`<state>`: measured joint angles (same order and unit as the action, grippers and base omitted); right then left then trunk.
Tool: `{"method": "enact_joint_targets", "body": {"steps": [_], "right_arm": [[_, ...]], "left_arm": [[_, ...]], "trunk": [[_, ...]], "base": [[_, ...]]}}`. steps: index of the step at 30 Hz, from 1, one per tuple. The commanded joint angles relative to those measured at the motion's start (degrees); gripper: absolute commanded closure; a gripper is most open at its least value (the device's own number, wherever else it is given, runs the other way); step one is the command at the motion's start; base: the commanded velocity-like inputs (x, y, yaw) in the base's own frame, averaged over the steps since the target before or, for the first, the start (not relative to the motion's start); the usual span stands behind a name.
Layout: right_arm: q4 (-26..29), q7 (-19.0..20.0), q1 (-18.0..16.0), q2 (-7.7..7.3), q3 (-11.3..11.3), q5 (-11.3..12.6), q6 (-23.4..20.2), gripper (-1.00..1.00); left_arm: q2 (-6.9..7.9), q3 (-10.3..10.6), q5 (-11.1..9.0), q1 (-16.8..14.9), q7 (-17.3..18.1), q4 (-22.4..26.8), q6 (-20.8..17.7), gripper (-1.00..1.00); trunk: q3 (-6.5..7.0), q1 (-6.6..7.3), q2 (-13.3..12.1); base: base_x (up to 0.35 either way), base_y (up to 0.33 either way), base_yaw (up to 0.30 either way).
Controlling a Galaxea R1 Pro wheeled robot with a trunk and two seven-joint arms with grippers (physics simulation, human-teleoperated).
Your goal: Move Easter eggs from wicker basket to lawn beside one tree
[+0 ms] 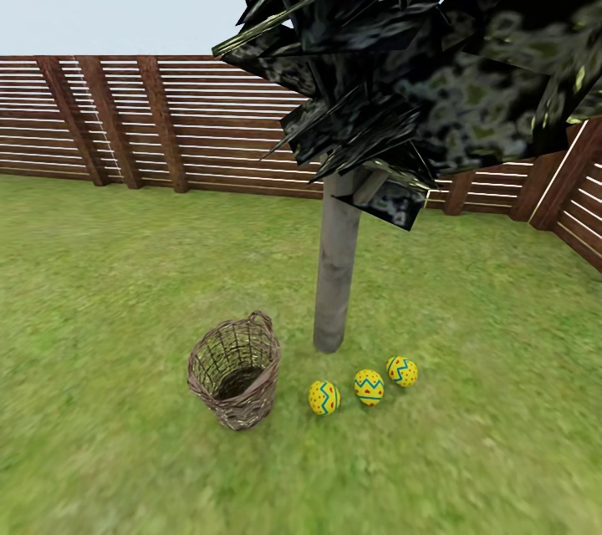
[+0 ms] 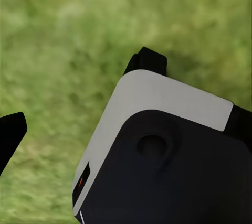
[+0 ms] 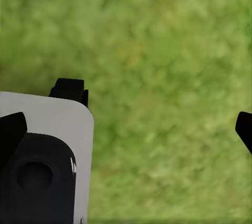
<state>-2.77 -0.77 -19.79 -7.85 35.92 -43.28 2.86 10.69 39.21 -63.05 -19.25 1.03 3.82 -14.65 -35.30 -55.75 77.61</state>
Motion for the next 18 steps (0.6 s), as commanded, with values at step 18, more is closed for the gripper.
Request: {"method": "enact_joint_targets", "body": {"steps": [18], "right_arm": [[-0.22,-0.06,-0.07,-0.06,0.39,-0.31,0.30,-1.00]], "left_arm": [[0.03,0.34,-0.32,-0.05,0.11,0.03,-0.20,-1.00]], "trunk": [[-0.05,0.00,0.03]], "base": [[0.000,0.000,0.000]]}}
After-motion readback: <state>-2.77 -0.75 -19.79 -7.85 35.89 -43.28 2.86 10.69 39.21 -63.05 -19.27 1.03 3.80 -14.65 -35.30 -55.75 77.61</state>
